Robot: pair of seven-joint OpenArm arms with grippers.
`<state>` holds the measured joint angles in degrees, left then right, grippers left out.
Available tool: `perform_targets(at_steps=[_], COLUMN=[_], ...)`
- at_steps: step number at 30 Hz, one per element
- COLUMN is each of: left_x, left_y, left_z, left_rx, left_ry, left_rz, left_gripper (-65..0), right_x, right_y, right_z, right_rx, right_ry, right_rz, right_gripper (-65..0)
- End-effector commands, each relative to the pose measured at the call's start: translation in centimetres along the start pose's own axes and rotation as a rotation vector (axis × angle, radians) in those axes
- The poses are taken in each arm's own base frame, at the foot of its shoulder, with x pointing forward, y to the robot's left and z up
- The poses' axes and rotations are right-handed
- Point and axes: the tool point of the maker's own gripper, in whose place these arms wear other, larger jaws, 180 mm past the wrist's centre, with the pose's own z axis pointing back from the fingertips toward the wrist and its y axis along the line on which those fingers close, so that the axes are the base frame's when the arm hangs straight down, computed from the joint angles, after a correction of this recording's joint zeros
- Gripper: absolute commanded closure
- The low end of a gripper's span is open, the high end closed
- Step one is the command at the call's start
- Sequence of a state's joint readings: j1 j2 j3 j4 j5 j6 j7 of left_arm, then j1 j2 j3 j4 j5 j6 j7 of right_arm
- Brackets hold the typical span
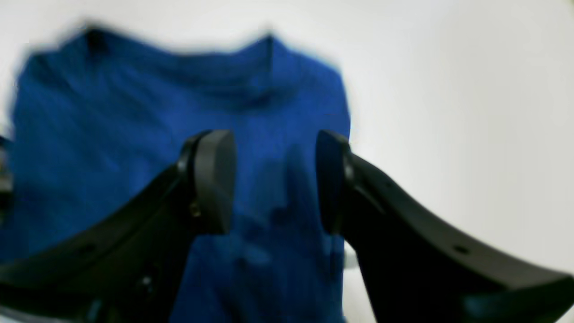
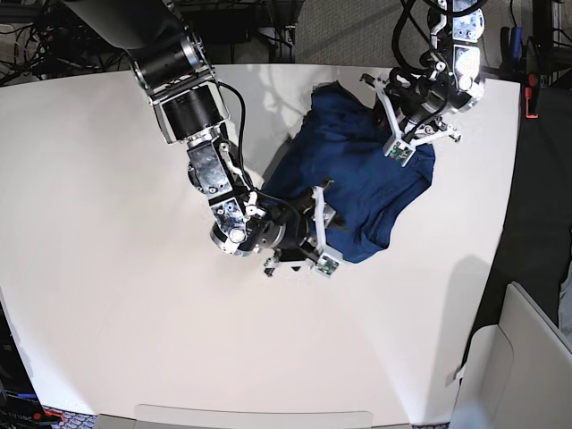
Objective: Fold the T-shirt properly
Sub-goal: 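Hold the bundle with both grippers and press it flat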
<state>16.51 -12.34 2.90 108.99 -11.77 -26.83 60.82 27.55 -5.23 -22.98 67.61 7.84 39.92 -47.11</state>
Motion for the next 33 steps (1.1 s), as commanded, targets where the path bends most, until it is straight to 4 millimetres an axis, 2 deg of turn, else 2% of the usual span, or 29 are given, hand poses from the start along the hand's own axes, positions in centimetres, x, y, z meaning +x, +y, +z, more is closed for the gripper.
perform_targets(at_steps=[1,6,9,11,14,20,24,27,30,33], left_x=[1.3,1.1,1.9,3.0,4.3,6.3,7.3,8.3,9.6,10.4], left_y=[0.4,1.0,1.6,2.0,1.3,-1.8,-1.9,-1.5,0.7,3.5], left_z=[-0.1,-1.6,-2.2,-2.7,-4.1,-5.9,-6.0,-5.7,-4.5,-2.9], left_rx=[0.001,-0.008,-0.005,-0.006,-0.039,-0.117,-0.121,-0.109,-0.057,0.011], left_ry=[-0.036,-0.014,-0.019,-0.038,-0.064,-0.095,-0.107,-0.135,-0.200,-0.246], left_rz=[-0.008,0.011,0.017,0.022,0.012,-0.076,-0.096,-0.102,-0.113,-0.076], left_gripper=[-22.4,-22.4,-22.4,-22.4,-22.4,-22.4,-22.4,-21.7,-19.9,-19.0], right_x=[1.8,-2.1,-3.2,-4.5,-5.4,-8.0,-9.2,-8.8,-7.0,-4.3], right_y=[-0.6,-0.3,0.0,-0.3,-0.1,-1.9,-3.4,-3.9,-3.2,-2.0], right_z=[0.3,-0.7,-0.4,0.3,1.4,4.9,6.7,7.8,8.3,8.5], right_rx=[-0.005,-0.028,-0.036,-0.051,-0.074,-0.160,-0.217,-0.251,-0.234,-0.169], right_ry=[-0.045,0.073,0.100,0.134,0.154,0.203,0.179,0.141,0.062,-0.057], right_rz=[0.013,0.028,0.038,0.041,0.050,0.062,-0.023,-0.044,-0.050,-0.091], right_gripper=[-28.4,-28.3,-28.3,-28.3,-28.3,-28.3,-28.3,-28.3,-28.2,-24.2])
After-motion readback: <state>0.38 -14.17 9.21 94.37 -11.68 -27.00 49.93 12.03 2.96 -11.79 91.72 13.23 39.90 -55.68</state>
